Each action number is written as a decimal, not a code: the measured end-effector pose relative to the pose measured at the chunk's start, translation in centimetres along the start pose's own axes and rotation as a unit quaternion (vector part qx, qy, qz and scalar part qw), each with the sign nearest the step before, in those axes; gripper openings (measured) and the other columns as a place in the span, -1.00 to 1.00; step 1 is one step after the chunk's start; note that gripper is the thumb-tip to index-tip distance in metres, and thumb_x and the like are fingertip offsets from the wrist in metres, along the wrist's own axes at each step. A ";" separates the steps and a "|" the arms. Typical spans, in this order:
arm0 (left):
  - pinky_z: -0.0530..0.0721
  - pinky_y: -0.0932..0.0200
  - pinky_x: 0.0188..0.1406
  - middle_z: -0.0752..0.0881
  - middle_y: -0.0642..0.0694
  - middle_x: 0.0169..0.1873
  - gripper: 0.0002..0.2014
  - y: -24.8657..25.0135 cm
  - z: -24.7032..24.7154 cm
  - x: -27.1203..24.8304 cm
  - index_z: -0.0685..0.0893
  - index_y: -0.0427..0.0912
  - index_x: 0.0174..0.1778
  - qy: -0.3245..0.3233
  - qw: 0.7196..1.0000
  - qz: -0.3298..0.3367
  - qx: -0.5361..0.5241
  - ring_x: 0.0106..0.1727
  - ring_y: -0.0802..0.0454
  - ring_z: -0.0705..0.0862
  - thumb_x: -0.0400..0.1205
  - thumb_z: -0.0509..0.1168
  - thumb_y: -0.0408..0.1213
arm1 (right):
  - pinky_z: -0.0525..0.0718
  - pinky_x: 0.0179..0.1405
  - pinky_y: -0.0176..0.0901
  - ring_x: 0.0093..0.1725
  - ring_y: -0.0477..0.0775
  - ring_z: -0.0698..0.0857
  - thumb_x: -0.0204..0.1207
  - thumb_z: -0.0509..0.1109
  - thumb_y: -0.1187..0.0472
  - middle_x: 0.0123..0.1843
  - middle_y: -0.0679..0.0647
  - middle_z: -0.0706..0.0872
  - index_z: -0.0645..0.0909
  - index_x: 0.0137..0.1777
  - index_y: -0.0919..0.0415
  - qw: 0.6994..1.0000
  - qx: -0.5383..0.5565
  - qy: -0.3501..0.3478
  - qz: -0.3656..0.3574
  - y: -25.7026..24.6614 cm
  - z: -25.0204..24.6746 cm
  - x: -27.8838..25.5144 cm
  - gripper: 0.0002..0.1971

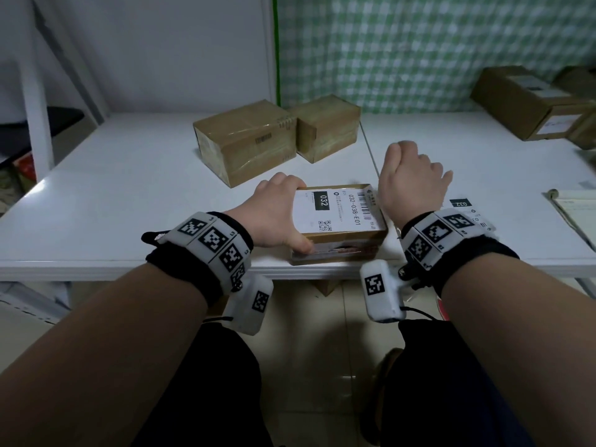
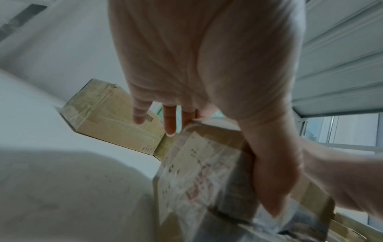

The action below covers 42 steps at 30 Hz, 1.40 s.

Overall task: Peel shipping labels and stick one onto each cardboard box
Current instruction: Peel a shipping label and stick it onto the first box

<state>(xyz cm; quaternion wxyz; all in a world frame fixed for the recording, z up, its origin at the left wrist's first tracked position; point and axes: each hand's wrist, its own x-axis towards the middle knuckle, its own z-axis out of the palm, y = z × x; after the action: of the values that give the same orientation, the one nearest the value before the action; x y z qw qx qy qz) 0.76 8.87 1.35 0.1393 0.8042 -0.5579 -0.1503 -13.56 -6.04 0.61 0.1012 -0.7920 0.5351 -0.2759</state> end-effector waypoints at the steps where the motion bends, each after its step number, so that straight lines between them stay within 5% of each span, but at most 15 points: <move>1: 0.36 0.06 0.37 0.38 -0.07 0.32 0.06 0.1 0.0 -0.1 0.29 -0.09 0.49 0.004 1.000 0.006 0.004 0.37 -0.06 0.32 0.12 0.65 0.05 | 0.26 0.45 0.32 0.27 0.38 0.54 0.69 -0.13 0.02 0.24 0.30 0.67 0.48 0.33 0.14 1.000 0.009 0.017 -0.017 -0.4 -0.3 -0.1 -0.56; 4: 0.36 0.04 0.39 0.37 -0.08 0.33 0.07 0.4 0.1 -0.3 0.29 -0.10 0.49 0.012 1.000 0.018 0.018 0.38 -0.09 0.31 0.10 0.65 0.07 | 0.28 0.45 0.29 0.29 0.33 0.55 0.70 -0.09 0.00 0.26 0.29 0.66 0.48 0.37 0.12 0.994 0.002 -0.001 -0.110 -2.3 -0.6 -1.0 -0.56; 10: 0.37 -0.05 0.43 0.36 -0.09 0.29 0.07 0.9 0.7 -1.4 0.28 -0.12 0.49 0.039 0.997 0.044 0.044 0.37 -0.12 0.32 0.09 0.63 0.08 | -0.09 0.55 0.39 0.43 0.28 0.43 0.62 -0.13 -0.08 0.32 0.21 0.59 0.45 0.46 0.04 0.965 -0.065 -0.059 -0.249 -4.1 1.7 -4.2 -0.47; 33: 0.36 0.06 0.35 0.39 -0.06 0.31 0.03 0.9 0.6 -1.3 0.30 -0.08 0.48 0.043 0.997 0.048 0.033 0.35 -0.05 0.30 0.13 0.64 0.04 | 0.09 0.53 0.37 0.47 0.36 0.35 0.66 -0.14 -0.04 0.44 0.30 0.47 0.40 0.45 0.02 0.991 -0.008 -0.129 -0.015 0.4 0.4 -0.2 -0.53; 38: 0.34 0.08 0.32 0.39 -0.05 0.30 0.03 0.8 0.5 -0.5 0.31 -0.07 0.48 0.021 0.998 0.042 0.035 0.34 -0.06 0.31 0.12 0.64 0.05 | -0.02 0.56 0.42 0.47 0.32 0.39 0.68 -0.12 -0.06 0.40 0.29 0.53 0.40 0.48 0.07 0.984 -0.087 -0.056 -0.142 -0.4 0.4 -1.4 -0.50; 42: 0.35 0.00 0.41 0.37 -0.08 0.33 0.06 0.7 0.4 0.2 0.29 -0.08 0.50 -0.001 0.999 0.032 0.034 0.38 -0.09 0.32 0.11 0.64 0.08 | 0.04 0.57 0.32 0.39 0.28 0.46 0.63 -0.15 -0.13 0.28 0.21 0.63 0.54 0.37 0.04 0.974 -0.048 -0.043 -0.216 -1.1 1.2 -2.2 -0.45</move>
<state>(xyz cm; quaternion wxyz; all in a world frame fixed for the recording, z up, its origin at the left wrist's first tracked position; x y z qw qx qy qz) 0.11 8.48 1.26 0.1161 0.7903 -0.5881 -0.1271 -12.61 -3.73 -0.65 0.0239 -0.9039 0.3592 -0.2309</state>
